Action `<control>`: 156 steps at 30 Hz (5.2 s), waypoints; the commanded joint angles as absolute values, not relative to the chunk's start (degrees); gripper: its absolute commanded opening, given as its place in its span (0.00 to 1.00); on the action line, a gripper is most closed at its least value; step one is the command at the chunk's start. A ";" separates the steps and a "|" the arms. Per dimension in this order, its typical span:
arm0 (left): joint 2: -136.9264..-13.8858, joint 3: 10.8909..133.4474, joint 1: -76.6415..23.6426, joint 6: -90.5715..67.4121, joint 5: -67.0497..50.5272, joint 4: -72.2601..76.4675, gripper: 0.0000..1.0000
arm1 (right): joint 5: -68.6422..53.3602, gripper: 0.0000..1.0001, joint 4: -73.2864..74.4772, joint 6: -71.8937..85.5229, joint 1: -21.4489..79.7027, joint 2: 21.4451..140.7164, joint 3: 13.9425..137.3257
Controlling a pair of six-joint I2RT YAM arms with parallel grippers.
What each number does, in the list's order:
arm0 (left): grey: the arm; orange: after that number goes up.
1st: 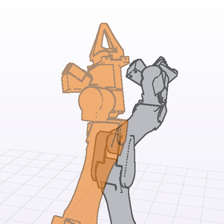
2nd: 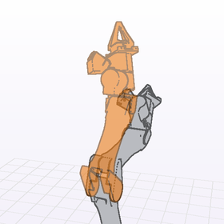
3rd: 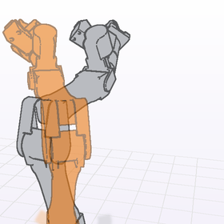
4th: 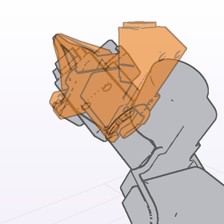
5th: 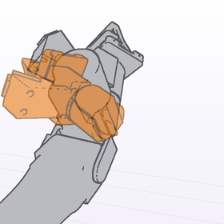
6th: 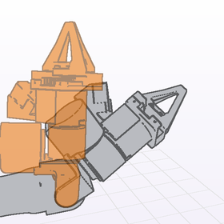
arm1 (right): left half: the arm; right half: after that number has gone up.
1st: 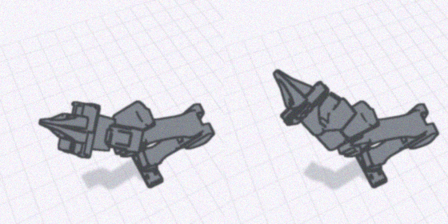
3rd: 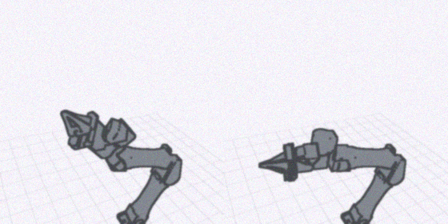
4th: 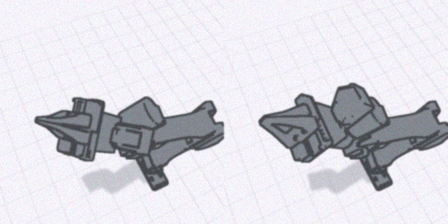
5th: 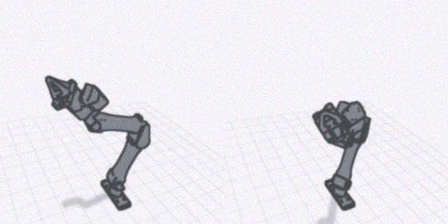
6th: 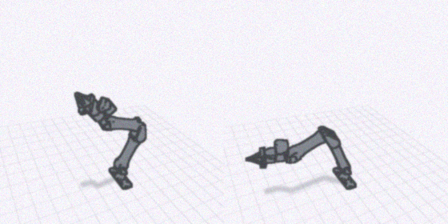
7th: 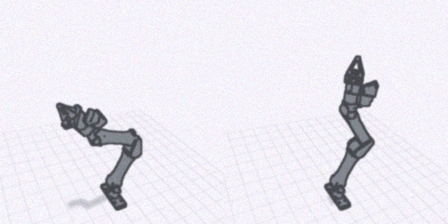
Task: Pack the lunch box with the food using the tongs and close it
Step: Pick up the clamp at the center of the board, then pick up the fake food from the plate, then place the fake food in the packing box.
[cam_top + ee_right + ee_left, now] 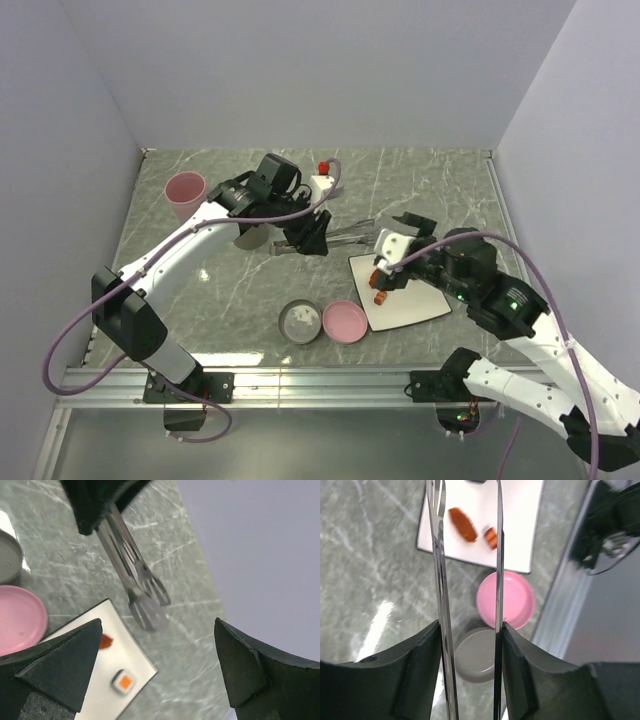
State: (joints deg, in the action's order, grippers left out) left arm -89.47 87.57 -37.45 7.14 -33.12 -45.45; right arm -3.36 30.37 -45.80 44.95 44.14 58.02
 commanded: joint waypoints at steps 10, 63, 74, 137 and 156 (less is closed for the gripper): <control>-86.04 77.79 -39.46 18.18 -23.82 -31.21 0.54 | -18.80 1.00 40.69 -1.95 18.12 49.92 77.16; -115.22 94.66 -56.69 20.48 -12.83 -28.04 0.48 | -46.23 1.00 41.75 10.90 -10.11 65.57 93.16; -110.83 95.18 -56.69 19.78 -12.13 -30.32 0.35 | -46.49 1.00 39.82 12.22 -10.20 65.21 91.50; -80.07 92.91 26.98 34.28 -32.44 -63.29 0.20 | -34.72 1.00 49.92 -9.59 -3.96 76.37 79.01; -82.00 90.09 26.98 34.81 -30.15 -59.68 0.35 | -28.12 1.00 50.45 -6.77 -0.26 76.82 82.53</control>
State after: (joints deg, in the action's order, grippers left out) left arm -82.35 90.50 26.81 33.71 -29.67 -62.52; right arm -27.35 50.28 -7.07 -0.51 76.90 80.23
